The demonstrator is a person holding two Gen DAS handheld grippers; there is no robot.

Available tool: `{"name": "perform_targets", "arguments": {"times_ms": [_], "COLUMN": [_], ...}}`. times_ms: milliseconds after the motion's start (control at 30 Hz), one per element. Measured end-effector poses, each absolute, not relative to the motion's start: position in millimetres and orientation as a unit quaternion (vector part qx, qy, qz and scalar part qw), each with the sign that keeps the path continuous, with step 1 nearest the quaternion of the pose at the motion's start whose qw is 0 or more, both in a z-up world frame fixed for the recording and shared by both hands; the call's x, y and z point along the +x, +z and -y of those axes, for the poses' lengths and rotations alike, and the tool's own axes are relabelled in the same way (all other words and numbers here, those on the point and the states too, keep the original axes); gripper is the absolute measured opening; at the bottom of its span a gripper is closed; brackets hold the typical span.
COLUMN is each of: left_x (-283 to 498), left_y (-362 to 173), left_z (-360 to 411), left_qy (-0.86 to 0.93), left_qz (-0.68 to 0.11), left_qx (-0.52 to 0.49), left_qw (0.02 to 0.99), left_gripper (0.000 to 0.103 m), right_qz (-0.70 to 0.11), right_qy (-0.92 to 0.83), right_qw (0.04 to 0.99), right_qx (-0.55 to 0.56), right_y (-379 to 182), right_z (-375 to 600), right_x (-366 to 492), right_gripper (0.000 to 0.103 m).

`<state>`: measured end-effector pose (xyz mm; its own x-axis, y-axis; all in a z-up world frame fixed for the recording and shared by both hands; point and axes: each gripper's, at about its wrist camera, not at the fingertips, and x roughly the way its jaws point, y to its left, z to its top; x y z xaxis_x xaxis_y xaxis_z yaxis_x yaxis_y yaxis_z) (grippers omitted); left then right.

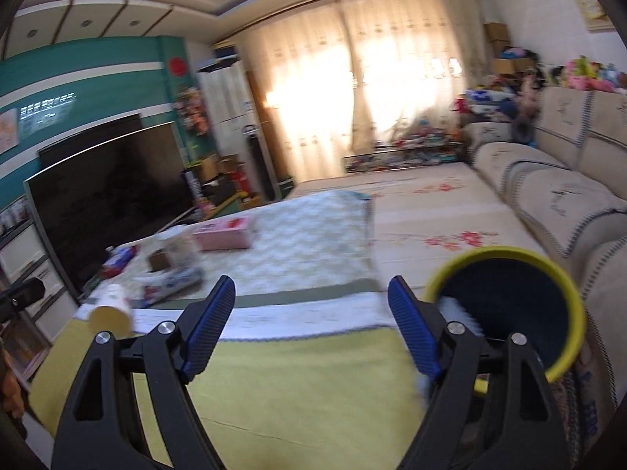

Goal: Collect trash
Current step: 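Grasp the white paper cup by its rim with the right gripper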

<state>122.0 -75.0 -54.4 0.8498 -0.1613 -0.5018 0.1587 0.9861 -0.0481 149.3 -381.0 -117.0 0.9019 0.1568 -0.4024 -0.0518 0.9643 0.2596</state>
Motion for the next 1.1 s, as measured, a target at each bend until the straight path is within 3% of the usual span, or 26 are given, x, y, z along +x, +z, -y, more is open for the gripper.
{"name": "perform_targets", "arguments": {"times_ms": [267,433,533,600,767,833,900,1100], "left_x": [94,91,94,96,96,97,98,103], "left_y": [-65,-69,-72,-73,-75,-77,-80,-86], "left_z": [-21,-36,-36,-32,-31,-30,-29,-22], "left_qy": [-0.014,-0.014,-0.019,-0.021,-0.022,-0.023,-0.024,-0.029], "left_qz": [-0.261,-0.263,-0.263,-0.265,-0.266,-0.270,-0.274,-0.282], "left_qx": [-0.031,-0.054,-0.056,-0.058,-0.066,-0.065,-0.065,-0.064], "left_qw": [0.965,0.963,0.963,0.962,0.961,0.960,0.959,0.957], "left_gripper": [0.097,0.097,0.097,0.097,0.097,0.097,0.097,0.097], "right_qz": [-0.259,-0.301,-0.330,-0.350,-0.365,-0.361,-0.363,-0.338], "right_qy": [0.220,0.252,0.258,0.261,0.264,0.262,0.261,0.269], "right_qw": [0.939,0.920,0.908,0.899,0.892,0.894,0.894,0.902], "right_qx": [0.052,-0.006,-0.021,-0.028,-0.035,-0.035,-0.028,0.003], "right_y": [-114,-123,-133,-141,-148,-147,-146,-130], "right_z": [248,198,179,164,142,139,139,159], "right_x": [185,201,214,222,237,239,244,225], "right_gripper": [0.077,0.076,0.070,0.062,0.054,0.041,0.008,0.003]}}
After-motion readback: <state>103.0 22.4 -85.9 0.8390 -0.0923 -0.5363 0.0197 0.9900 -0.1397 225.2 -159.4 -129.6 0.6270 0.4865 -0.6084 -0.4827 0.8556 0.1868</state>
